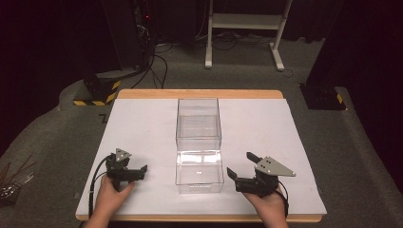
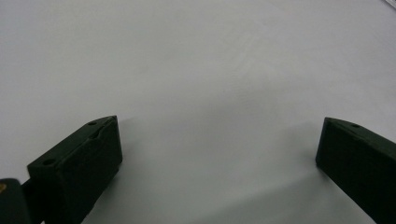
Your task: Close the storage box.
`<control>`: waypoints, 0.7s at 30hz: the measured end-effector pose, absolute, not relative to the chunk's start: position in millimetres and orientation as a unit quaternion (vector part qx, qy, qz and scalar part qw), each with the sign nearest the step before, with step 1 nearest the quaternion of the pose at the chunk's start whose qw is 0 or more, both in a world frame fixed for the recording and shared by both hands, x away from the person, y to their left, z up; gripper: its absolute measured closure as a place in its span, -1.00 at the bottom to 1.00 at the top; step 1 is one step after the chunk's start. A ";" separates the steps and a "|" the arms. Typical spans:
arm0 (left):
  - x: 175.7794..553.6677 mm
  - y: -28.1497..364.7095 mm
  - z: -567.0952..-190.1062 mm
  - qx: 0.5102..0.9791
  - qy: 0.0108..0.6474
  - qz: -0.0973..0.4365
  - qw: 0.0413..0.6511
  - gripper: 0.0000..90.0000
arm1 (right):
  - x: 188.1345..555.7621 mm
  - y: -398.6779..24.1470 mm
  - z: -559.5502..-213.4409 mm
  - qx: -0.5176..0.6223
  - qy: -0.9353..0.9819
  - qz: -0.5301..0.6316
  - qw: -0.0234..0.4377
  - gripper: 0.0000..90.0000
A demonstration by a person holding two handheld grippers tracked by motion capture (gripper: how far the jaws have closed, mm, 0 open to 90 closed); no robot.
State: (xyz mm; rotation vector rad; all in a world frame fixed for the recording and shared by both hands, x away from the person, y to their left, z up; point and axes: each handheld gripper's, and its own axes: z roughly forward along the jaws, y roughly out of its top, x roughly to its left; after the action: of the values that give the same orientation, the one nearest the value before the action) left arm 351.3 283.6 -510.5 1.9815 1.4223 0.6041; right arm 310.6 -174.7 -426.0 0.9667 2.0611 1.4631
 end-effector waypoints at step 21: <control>351.3 283.5 -510.6 0.750 0.538 0.229 0.310 -0.99 | 305.2 -150.5 -441.1 0.328 0.774 0.514 0.170 -0.76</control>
State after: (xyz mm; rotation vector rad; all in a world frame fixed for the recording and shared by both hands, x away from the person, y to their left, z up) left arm 351.3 283.5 -510.6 1.9808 1.4220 0.6047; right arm 305.2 -150.5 -441.1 0.9325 2.2001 1.4602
